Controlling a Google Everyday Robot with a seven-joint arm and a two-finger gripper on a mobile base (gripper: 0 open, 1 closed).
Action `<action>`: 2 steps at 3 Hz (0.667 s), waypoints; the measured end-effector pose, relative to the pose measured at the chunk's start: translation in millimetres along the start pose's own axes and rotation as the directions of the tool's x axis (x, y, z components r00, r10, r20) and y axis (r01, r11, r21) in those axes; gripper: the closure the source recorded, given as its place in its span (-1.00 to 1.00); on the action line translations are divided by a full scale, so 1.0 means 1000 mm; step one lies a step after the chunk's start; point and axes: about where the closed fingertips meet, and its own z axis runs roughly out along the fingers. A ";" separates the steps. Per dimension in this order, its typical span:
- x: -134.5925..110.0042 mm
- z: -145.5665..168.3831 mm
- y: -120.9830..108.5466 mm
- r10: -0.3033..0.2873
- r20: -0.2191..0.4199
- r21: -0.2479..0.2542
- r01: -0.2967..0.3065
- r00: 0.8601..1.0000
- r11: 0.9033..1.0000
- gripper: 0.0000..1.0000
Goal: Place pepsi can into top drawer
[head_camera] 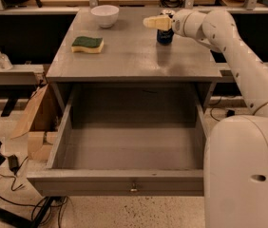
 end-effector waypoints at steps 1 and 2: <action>0.014 0.014 -0.012 0.012 -0.067 0.067 -0.008 0.998 0.998 -0.97; 0.022 0.019 -0.018 0.025 -0.093 0.101 -0.015 0.995 0.995 -0.52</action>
Offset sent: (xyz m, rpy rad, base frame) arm 0.0309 -0.0161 -0.0282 -0.0534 0.1119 -0.1521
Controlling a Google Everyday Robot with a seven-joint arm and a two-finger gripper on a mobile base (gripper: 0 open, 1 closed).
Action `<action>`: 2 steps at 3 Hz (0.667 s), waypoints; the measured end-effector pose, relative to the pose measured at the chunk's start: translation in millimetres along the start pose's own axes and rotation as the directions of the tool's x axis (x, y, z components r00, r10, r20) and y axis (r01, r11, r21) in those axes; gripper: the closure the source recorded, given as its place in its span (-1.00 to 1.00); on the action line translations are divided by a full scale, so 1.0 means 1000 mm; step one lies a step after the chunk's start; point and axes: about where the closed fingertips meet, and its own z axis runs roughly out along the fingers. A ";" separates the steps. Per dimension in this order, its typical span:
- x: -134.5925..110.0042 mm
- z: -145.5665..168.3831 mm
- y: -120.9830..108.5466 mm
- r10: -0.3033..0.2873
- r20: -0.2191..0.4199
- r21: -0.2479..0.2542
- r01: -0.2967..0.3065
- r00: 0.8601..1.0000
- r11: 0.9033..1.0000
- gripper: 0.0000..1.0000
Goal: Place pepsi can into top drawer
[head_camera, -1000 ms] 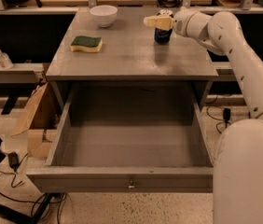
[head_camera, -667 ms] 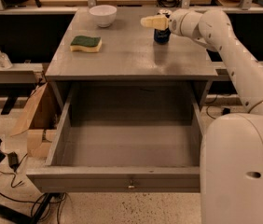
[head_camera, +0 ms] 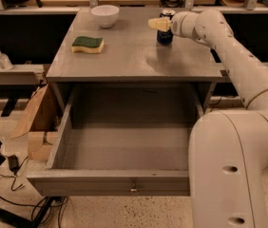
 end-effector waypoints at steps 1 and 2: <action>0.002 0.002 0.002 0.001 -0.002 -0.004 -0.001 1.000 1.000 0.10; 0.003 0.004 0.004 0.002 -0.004 -0.007 -0.002 1.000 1.000 0.56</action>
Offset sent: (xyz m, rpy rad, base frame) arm 0.0004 0.0016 -0.0013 0.0009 0.0021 0.0022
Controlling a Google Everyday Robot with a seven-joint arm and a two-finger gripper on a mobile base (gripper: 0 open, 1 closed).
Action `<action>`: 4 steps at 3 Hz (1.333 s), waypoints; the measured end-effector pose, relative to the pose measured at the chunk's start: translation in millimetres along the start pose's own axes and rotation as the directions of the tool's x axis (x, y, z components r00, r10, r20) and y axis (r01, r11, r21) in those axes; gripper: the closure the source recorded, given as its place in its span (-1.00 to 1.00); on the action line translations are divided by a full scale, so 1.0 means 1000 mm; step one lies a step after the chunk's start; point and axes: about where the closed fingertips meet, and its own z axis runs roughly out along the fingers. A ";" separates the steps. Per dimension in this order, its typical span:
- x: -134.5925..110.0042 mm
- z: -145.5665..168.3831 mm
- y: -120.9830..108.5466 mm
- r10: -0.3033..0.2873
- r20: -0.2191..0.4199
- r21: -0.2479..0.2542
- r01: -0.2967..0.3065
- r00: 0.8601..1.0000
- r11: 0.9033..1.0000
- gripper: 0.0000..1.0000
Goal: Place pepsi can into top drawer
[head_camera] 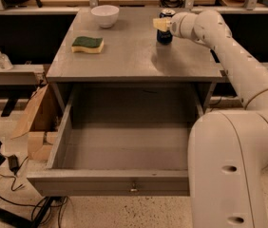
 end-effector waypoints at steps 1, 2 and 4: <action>0.000 0.000 0.005 -0.004 -0.002 -0.014 0.004 1.000 1.000 1.00; -0.010 -0.010 0.016 -0.029 0.000 -0.067 0.029 1.000 0.997 1.00; -0.045 -0.109 0.067 -0.084 0.040 -0.307 0.093 0.996 0.947 1.00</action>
Offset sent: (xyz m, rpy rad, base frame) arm -0.0323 0.0120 0.0329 -0.0275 -0.0210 0.1460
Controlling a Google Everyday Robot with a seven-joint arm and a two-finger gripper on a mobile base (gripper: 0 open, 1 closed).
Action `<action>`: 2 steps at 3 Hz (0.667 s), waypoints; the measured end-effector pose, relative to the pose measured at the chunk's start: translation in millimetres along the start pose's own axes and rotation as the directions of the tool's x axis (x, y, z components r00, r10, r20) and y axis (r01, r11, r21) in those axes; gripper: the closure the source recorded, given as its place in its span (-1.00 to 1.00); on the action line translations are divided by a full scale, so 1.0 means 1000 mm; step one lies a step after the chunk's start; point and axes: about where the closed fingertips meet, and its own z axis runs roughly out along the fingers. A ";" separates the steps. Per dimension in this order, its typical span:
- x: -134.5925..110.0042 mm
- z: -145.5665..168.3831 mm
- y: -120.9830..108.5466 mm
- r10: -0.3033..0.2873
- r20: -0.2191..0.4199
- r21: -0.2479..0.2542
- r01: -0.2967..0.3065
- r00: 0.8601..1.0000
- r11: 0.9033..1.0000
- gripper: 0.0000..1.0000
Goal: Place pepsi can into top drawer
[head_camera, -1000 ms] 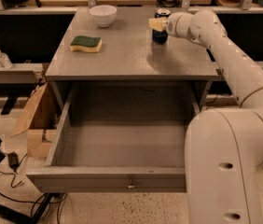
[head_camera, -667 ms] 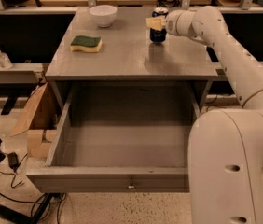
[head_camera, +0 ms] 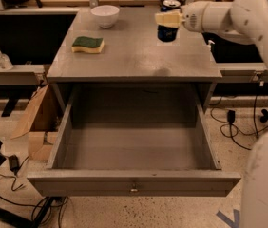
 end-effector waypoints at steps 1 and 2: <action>-0.008 -0.056 0.067 -0.065 0.036 -0.192 0.071 0.997 0.979 1.00; 0.011 -0.090 0.107 -0.135 0.029 -0.281 0.138 0.990 0.950 1.00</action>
Offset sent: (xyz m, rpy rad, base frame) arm -0.2036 0.0078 -0.0088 -0.1129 -0.0818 0.4124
